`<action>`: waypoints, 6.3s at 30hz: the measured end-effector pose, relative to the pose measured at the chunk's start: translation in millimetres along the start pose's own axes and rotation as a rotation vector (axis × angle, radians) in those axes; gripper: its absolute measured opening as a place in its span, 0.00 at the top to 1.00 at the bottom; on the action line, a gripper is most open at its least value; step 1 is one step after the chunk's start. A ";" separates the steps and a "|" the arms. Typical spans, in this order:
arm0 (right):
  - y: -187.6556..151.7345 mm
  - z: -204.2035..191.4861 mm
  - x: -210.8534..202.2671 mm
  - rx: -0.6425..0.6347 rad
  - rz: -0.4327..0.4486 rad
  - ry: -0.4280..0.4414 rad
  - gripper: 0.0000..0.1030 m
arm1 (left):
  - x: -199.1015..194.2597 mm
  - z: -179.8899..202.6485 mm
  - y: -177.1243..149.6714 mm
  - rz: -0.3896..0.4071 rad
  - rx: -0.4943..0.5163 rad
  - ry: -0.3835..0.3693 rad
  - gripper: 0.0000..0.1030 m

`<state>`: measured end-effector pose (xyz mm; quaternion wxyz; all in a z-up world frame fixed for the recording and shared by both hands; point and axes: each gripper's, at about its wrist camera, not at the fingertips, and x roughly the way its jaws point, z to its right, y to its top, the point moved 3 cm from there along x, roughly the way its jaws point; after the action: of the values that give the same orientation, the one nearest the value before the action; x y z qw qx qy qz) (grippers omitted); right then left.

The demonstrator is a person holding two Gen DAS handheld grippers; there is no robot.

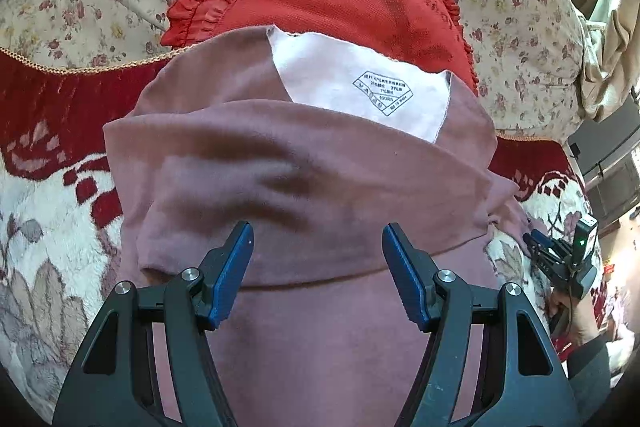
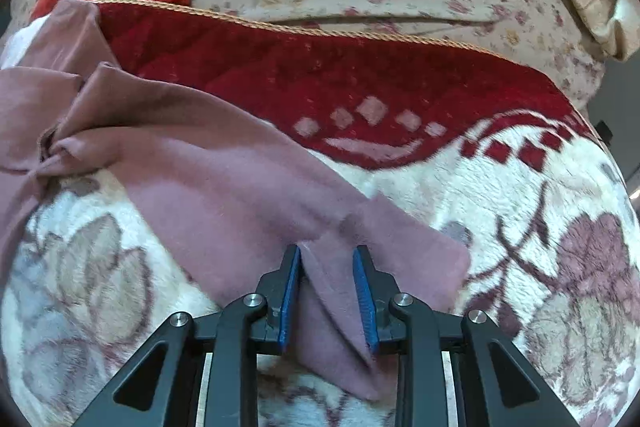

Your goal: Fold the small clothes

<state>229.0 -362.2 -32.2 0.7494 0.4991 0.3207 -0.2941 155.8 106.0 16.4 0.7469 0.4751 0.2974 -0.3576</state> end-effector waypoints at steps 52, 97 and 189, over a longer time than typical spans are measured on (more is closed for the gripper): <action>-1.0 -226.5 -110.4 -0.317 0.155 0.592 0.95 | 106.7 129.1 -64.7 -0.420 -0.055 -0.522 0.87; 68.8 -85.9 -34.9 0.418 0.177 0.502 0.67 | -60.8 -105.4 43.8 0.216 -0.285 -0.138 0.99; 68.9 -183.3 -33.6 0.008 -0.021 0.270 0.56 | -12.7 -82.3 34.6 0.037 -0.121 0.022 0.96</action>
<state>226.2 -163.8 -21.9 0.6944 0.5337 0.4227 -0.2332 168.3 195.2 13.0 0.7773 0.4385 0.3179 -0.3200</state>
